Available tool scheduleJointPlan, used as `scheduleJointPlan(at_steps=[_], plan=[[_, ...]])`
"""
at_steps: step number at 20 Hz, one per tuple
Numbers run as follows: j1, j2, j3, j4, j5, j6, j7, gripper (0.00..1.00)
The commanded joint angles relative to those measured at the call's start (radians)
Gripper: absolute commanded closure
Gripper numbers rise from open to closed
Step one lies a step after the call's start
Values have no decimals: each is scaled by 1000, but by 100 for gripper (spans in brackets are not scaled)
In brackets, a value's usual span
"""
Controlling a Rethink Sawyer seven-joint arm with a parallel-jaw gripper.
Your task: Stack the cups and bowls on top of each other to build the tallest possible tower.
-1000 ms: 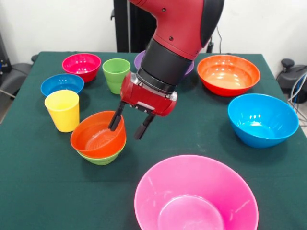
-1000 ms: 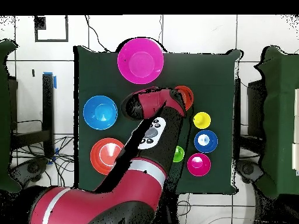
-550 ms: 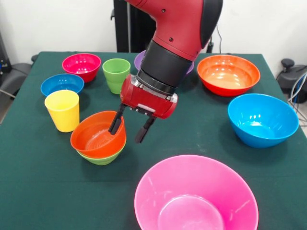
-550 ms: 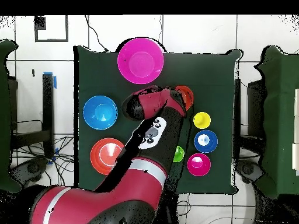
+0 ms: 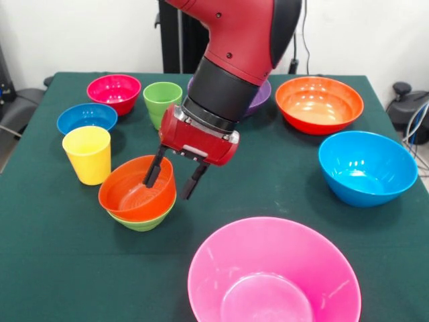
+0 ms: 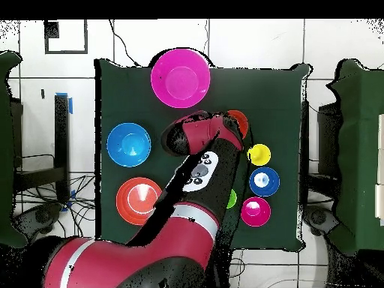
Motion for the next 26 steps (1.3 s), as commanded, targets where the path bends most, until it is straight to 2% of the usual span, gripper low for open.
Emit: scheduleJointPlan(at_steps=[1, 7, 26], plan=[[-33, 54, 123, 63, -89, -21, -14, 0], [-43, 47, 136, 74, -101, -10, -9, 0], [-96, 10, 233, 109, -79, -7, -9, 0]])
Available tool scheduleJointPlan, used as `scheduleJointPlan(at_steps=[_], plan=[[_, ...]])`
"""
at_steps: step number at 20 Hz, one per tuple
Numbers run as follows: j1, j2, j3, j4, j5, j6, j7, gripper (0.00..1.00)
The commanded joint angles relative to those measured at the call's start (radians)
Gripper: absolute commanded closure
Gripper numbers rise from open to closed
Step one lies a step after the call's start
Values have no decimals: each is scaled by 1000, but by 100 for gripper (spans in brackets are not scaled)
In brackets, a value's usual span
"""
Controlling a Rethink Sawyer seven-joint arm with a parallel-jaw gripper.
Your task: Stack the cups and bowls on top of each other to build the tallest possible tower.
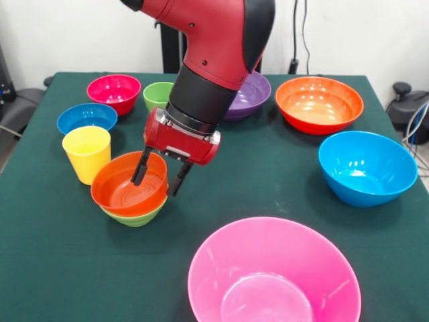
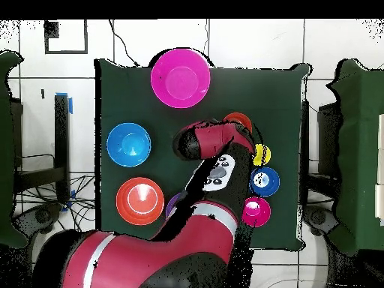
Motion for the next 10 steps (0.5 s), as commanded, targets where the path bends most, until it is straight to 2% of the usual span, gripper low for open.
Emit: scheduleJointPlan(at_steps=[1, 10], plan=[[-33, 17, 181, 66, -47, -5, -12, 0], [-39, 10, 196, 73, -53, -6, -3, 0]])
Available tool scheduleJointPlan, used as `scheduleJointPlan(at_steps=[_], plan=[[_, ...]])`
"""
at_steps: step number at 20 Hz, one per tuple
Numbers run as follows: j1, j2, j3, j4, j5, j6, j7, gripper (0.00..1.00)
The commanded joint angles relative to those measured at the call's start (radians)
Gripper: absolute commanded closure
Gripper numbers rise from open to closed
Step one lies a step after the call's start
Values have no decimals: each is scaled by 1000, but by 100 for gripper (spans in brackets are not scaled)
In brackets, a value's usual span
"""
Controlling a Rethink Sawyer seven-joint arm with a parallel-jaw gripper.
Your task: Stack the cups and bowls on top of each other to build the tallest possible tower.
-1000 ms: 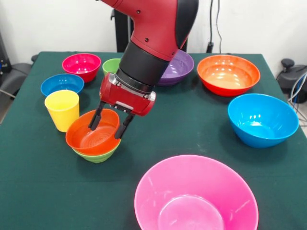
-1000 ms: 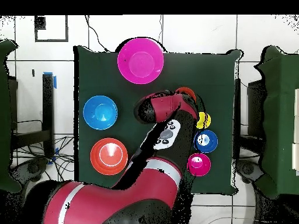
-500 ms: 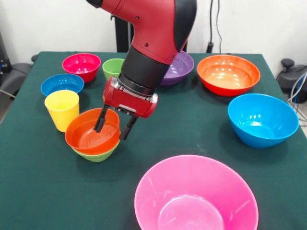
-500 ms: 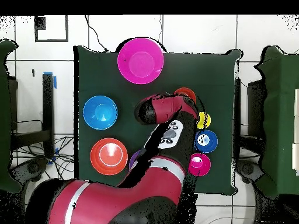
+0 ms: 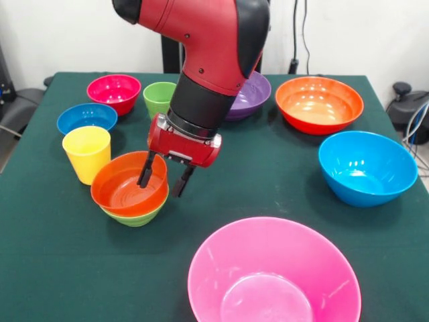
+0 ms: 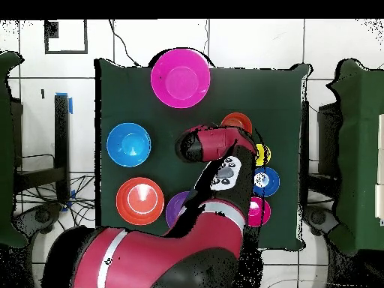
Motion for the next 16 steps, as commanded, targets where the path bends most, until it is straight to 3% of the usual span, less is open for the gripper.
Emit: scheduleJointPlan(at_steps=[1, 15, 16], plan=[[-6, 12, 149, 43, -53, -3, -3, 0], [16, 21, 116, 28, -55, 13, 13, 0], [18, 23, 111, 27, -51, 13, 21, 100]])
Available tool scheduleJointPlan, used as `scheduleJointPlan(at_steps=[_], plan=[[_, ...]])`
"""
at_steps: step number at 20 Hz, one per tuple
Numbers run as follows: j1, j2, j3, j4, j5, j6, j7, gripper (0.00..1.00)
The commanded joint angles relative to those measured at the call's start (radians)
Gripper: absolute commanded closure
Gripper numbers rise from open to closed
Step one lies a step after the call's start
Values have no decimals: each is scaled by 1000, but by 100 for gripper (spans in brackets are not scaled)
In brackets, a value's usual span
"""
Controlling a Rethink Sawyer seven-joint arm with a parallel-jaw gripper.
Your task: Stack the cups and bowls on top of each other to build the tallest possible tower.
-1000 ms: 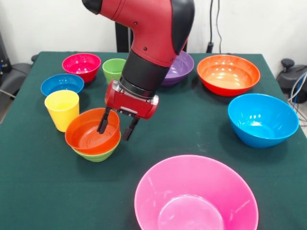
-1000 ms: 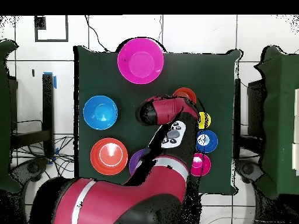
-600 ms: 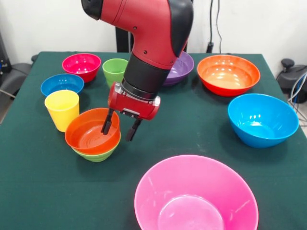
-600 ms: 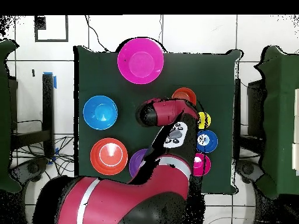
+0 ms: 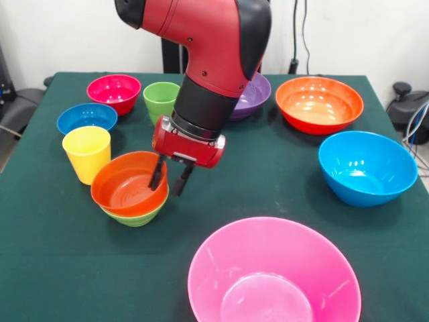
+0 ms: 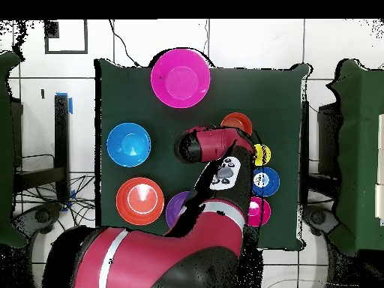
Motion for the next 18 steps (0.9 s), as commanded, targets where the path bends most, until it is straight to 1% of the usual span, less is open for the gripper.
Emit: scheduleJointPlan(at_steps=[1, 3, 6, 11, 13, 14, 16, 18], plan=[[17, 22, 103, 20, -51, 17, 16, 100], [16, 21, 104, 20, -54, 13, 13, 100], [18, 16, 108, 11, -71, 24, -20, 100], [18, 19, 110, 12, -76, 10, -19, 100], [23, 21, 100, 15, -70, -8, 3, 100], [25, 22, 95, 16, -67, -16, 14, 0], [21, 14, 107, 16, -82, -3, -19, 0], [21, 18, 109, 10, -82, 0, -22, 0]])
